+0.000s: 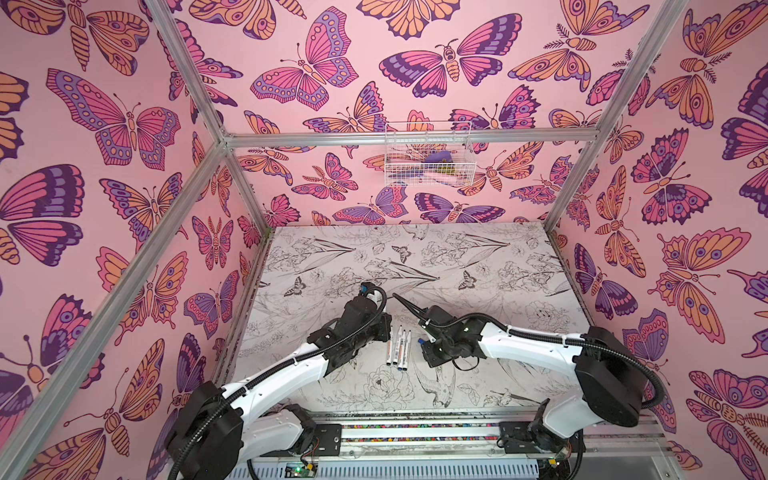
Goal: Insert the pens into the pen caps
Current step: 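Lower the right gripper onto a black cap and grasp it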
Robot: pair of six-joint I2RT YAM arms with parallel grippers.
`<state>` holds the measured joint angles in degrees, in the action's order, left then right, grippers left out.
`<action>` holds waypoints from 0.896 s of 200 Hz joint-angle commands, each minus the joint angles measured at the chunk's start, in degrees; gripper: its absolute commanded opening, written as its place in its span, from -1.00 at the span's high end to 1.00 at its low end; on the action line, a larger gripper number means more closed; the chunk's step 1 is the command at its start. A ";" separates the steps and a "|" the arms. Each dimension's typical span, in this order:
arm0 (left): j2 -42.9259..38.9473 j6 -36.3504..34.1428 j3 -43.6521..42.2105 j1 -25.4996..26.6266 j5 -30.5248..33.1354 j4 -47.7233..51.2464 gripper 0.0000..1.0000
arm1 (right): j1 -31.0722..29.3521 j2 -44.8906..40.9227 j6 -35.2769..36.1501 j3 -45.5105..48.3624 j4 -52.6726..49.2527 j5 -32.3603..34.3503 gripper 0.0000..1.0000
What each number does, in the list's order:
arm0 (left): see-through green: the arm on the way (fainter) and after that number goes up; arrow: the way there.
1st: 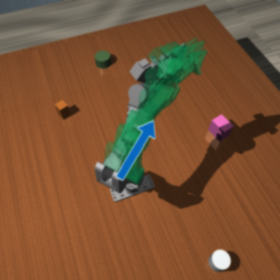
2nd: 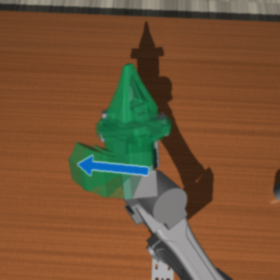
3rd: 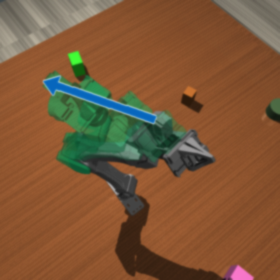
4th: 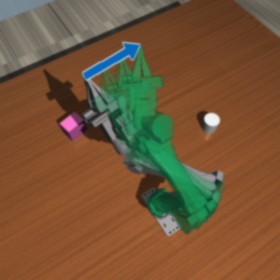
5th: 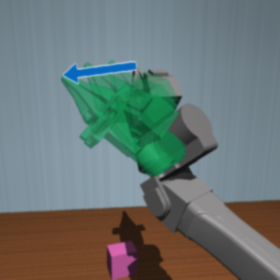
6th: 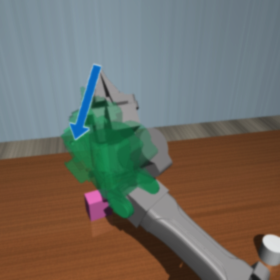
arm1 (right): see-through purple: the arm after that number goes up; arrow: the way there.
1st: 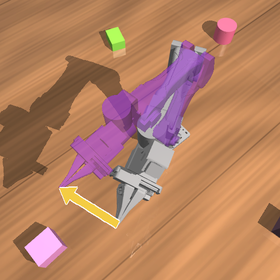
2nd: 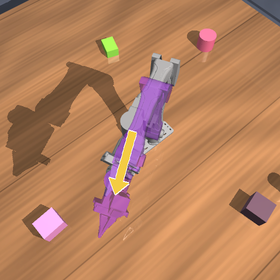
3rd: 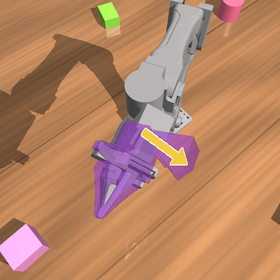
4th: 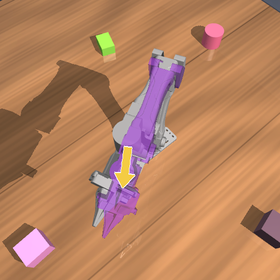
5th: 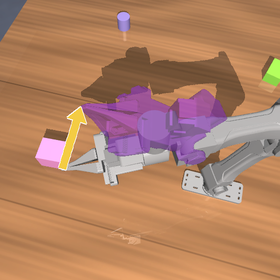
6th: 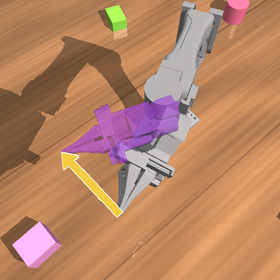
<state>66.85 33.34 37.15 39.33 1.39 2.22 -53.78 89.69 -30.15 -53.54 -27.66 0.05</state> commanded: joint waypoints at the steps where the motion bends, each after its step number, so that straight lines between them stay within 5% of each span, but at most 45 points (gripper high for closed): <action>1: -1.43 -0.10 0.00 -0.22 1.25 1.03 1.00 | -0.43 2.39 0.54 -1.65 -1.17 1.35 0.35; 145: -2.16 -1.86 1.09 -0.15 0.99 2.07 1.00 | -1.55 11.32 3.85 -5.37 -4.21 5.26 0.43; 179: -2.34 -2.60 1.69 -0.22 0.90 2.35 1.00 | -3.78 13.92 4.45 -7.47 -5.88 7.52 0.75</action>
<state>65.60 32.34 37.39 39.31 1.69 3.36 -55.79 100.95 -26.79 -59.33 -30.30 5.56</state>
